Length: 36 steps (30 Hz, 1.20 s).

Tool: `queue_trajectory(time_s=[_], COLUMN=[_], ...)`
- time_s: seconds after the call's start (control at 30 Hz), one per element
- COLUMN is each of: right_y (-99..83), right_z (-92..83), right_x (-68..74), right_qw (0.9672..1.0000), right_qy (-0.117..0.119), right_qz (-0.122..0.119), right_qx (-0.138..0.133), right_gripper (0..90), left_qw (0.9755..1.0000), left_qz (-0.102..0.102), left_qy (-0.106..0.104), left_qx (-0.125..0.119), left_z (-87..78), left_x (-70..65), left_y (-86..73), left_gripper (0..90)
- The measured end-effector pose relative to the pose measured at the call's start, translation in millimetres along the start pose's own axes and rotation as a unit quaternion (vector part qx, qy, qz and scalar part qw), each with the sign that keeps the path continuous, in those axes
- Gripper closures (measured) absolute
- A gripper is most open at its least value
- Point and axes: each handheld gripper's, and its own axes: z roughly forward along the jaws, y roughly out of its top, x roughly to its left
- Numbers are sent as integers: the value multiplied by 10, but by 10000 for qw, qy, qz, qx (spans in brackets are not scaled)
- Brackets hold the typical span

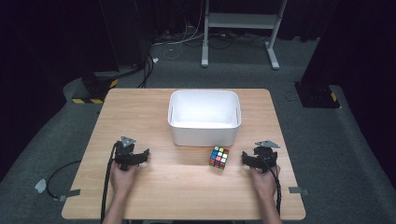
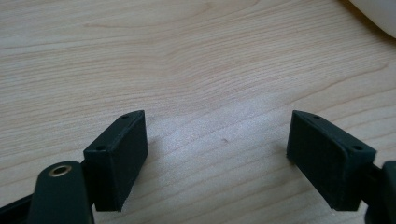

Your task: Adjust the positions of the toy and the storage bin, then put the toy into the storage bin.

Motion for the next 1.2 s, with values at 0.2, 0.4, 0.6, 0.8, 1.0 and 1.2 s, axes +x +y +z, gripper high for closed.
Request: queue_trajectory(time_s=[0.2, 0.4, 0.6, 0.8, 1.0, 1.2], right_y=[0, 2, 0, -2, -40, -64], right_z=[0, -12, -21, -36, -110, -181], right_x=[0, -15, -11, 0, 48, 84], right_qw=[10000, 9999, 9999, 9998, 9995, 9989], right_qy=[-3, 60, 68, 142, 265, 380], right_qz=[1, -66, -63, -84, -179, -247], right_qx=[2, 47, 62, 97, -61, -98], right_gripper=[146, 153, 157, 160, 168, 169], left_qw=[10000, 10000, 10000, 10000, 10000, 10000], left_qz=[3, -3, -5, -6, -6, -6], left_qy=[-3, 1, 2, 2, 2, 3], left_qx=[-3, -2, -3, -2, -3, -3], left_z=[1, 0, 1, 1, 1, 2], left_x=[0, 0, 0, 0, 0, 0], left_y=[0, 0, 1, 1, 1, 2], left_gripper=[204, 204, 204, 204, 204, 204])
